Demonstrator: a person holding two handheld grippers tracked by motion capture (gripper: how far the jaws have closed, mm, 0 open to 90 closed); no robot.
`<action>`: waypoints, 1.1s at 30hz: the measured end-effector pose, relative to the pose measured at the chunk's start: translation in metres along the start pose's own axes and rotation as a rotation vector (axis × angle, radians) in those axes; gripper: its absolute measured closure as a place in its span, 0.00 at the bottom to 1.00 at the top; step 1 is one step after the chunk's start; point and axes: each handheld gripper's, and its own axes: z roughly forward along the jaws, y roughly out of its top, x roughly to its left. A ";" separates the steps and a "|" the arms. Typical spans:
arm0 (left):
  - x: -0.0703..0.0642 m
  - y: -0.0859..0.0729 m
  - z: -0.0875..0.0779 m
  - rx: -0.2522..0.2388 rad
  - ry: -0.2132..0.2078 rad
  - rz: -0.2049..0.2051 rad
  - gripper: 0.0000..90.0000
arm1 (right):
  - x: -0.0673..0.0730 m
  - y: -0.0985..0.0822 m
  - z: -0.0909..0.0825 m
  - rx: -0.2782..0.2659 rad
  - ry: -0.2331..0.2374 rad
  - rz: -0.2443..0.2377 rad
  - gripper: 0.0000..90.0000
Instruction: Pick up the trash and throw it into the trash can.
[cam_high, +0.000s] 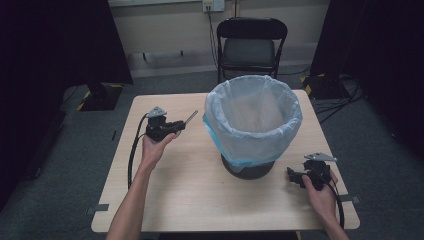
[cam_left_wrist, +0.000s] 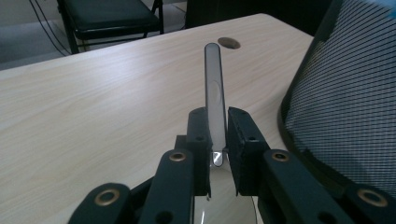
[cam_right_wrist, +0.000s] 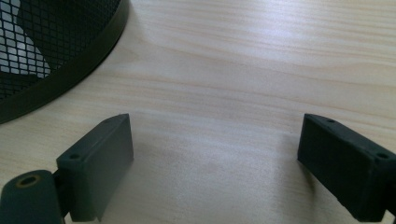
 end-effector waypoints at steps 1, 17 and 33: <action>-0.004 0.003 -0.005 -0.015 0.000 -0.001 0.89 | 0.000 0.000 0.000 0.000 0.000 0.000 0.11; -0.023 0.032 -0.042 -0.174 -0.037 0.033 0.89 | 0.000 0.000 0.000 0.000 0.000 0.000 0.11; -0.049 0.071 -0.073 -0.270 -0.094 0.107 0.89 | 0.000 0.000 0.000 0.000 0.000 0.000 0.11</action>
